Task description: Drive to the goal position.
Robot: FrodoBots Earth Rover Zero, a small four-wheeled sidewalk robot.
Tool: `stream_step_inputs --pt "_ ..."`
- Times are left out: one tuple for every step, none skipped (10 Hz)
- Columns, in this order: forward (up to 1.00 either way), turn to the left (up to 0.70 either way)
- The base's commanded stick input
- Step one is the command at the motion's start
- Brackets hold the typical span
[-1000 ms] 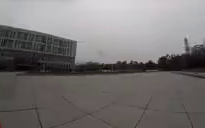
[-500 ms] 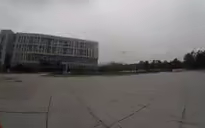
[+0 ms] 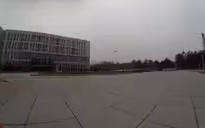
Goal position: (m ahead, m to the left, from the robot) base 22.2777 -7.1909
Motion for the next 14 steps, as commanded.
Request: stream_step_inputs --pt "0.7 -0.36" --pt "0.7 -0.36" --pt "0.7 -0.36" --pt "0.7 -0.36" --pt "0.7 -0.36" --pt "0.7 -0.24" --pt "0.7 -0.01" --pt "0.7 -0.01" --pt "0.7 -0.01" --pt "0.7 -0.01" --pt "0.7 -0.01" --pt "0.7 -0.01" --pt "0.7 -0.01" --pt "0.7 -0.01"
